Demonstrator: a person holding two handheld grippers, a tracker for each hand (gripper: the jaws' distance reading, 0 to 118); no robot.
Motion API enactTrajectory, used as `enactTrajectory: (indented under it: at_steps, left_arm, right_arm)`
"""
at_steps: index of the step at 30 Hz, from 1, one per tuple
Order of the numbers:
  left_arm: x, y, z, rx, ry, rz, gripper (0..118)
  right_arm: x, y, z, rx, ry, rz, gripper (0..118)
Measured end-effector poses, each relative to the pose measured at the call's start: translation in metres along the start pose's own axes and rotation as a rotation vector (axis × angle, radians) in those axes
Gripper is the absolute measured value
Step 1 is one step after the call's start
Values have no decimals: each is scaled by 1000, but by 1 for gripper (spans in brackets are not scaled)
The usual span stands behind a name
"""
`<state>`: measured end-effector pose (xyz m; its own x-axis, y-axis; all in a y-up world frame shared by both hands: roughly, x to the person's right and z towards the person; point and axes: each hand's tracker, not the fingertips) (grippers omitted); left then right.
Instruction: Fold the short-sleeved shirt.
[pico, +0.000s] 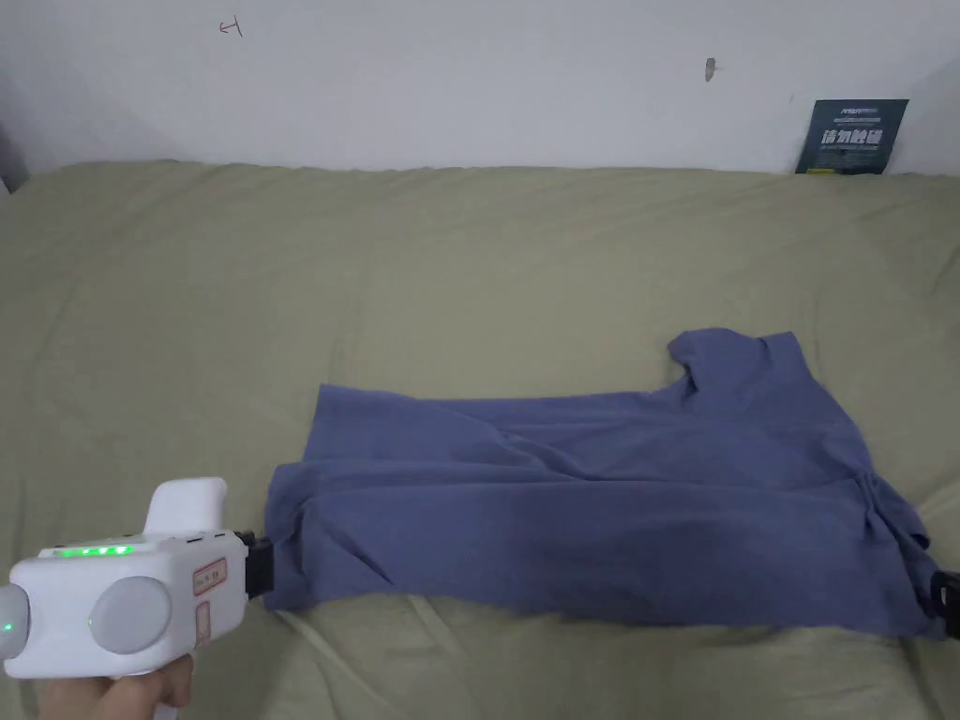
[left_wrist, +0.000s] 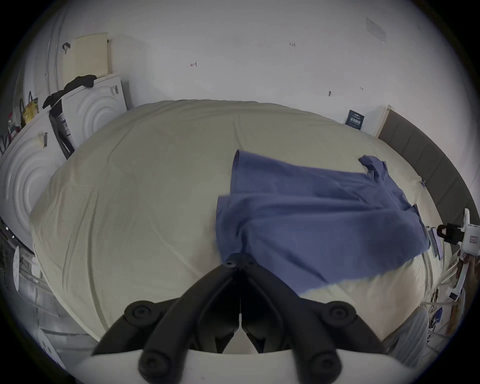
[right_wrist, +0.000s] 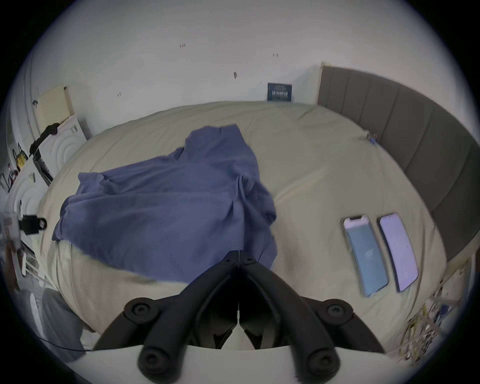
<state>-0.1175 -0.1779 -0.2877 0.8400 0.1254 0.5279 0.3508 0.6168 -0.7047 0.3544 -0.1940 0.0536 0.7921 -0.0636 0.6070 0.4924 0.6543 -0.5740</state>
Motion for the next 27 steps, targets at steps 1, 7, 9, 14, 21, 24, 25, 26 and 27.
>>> enactTrajectory:
  at_steps: [1,7,9,14,21,24,25,26,27]
  left_arm:
    - [0,-3,-2,-8,0,17,0]
    - [1,-4,-38,-134,-24,75,111]
    - [1,-1,-52,-150,35,89,111]
    - [3,6,-65,-114,60,67,71]
    - [22,8,-51,-92,29,-32,6]
    - [20,10,-52,-99,22,-9,6]
    - [20,10,-51,-101,21,-6,6]
    - [21,10,-50,-100,18,-5,6]
    - [20,11,-50,-102,16,-2,6]
  right_arm:
    - [2,-4,-3,-5,5,-15,1]
    - [-6,-23,2,-19,10,-11,1]
    - [-11,-25,1,-27,15,-6,1]
    - [-2,-19,-13,-51,32,-1,1]
    - [7,-5,-27,-66,42,-12,50]
    - [12,-5,-40,-107,47,11,118]
    - [13,-2,-38,-92,45,14,118]
    - [9,4,-36,-105,56,8,118]
    - [9,7,-38,-112,48,-6,116]
